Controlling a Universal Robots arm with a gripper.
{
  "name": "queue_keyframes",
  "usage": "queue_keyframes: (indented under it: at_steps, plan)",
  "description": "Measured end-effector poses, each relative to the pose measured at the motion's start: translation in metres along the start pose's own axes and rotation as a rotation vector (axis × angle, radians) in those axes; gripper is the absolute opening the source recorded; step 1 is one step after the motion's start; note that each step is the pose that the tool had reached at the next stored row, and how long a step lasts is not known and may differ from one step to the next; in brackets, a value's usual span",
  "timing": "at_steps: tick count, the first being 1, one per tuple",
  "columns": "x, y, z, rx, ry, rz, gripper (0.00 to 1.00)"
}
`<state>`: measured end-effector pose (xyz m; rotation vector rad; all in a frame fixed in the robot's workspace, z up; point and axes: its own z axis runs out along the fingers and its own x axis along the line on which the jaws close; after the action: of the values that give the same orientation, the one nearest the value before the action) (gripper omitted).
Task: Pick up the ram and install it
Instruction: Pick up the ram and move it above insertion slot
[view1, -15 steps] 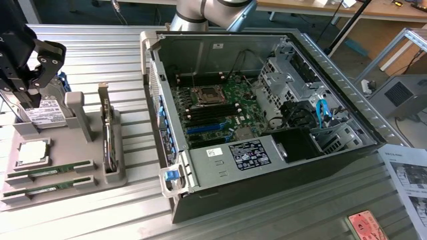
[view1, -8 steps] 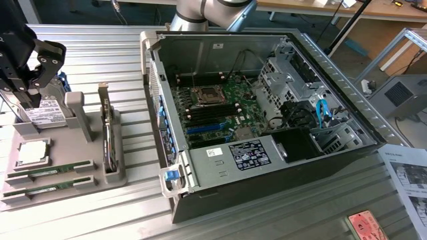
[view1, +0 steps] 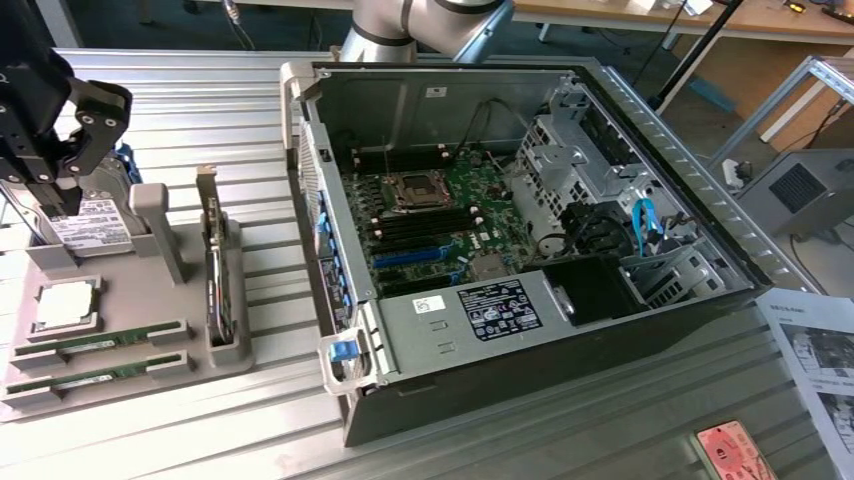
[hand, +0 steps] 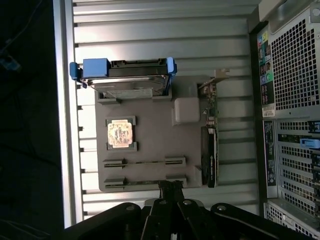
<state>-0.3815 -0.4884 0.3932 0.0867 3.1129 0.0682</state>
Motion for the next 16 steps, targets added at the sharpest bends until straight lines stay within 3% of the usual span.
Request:
queue_keyframes:
  at_steps: [16]
  plan:
    - [-0.0001,0.0,-0.0001,-0.0015,0.0029,-0.062,0.11]
